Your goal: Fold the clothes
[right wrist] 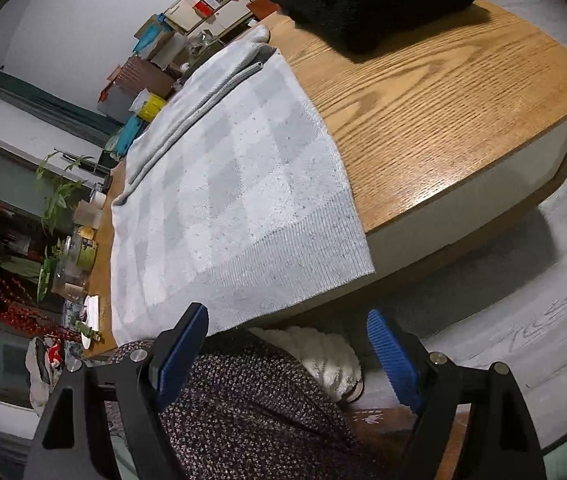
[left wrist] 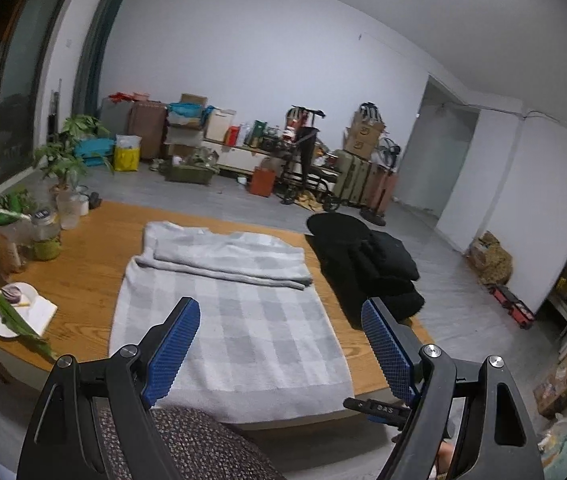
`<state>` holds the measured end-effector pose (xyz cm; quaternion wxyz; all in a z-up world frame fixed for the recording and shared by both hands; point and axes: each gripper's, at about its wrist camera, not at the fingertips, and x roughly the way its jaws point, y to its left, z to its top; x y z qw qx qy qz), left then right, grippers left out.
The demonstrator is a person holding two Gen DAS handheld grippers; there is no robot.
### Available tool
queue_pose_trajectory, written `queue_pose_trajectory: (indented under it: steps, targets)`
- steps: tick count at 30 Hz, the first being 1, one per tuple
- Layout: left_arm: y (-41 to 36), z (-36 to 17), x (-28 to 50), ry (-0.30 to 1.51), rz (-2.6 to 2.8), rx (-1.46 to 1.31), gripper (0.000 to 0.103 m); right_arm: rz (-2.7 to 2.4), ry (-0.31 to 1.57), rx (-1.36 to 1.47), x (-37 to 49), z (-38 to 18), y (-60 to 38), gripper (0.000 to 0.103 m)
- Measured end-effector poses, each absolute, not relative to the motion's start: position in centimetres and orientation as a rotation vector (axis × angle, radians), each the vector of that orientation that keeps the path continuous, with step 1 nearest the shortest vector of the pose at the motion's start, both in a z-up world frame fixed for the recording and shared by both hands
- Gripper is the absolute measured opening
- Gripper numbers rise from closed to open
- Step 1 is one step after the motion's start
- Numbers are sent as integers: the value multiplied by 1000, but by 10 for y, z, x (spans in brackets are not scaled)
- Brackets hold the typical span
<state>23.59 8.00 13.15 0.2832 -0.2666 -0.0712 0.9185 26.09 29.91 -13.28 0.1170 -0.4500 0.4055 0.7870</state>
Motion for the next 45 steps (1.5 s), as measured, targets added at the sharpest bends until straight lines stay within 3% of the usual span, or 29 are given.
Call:
queue_pose_trajectory:
  steps: [6, 13, 18, 31, 37, 45]
  targets:
    - [99, 119, 180, -70, 2507, -753, 83, 2270, 1191, -1321, 257, -140, 304, 85]
    - [82, -34, 28, 52, 2509, -1555, 79, 2268, 1151, -1275, 248, -142, 313, 85]
    - [51, -94, 7, 12, 2454, -1765, 79, 2232, 1205, -1297, 240, -158, 323, 85]
    - [10, -125, 17, -252, 2373, -1822, 80, 2226, 1202, -1219, 221, -172, 335, 85]
    - [45, -134, 33, 88, 2390, -1856, 80, 2211, 1106, -1257, 215, -171, 332, 80]
    - [64, -138, 45, 148, 2364, -1871, 80, 2281, 912, -1357, 195, -162, 315, 80]
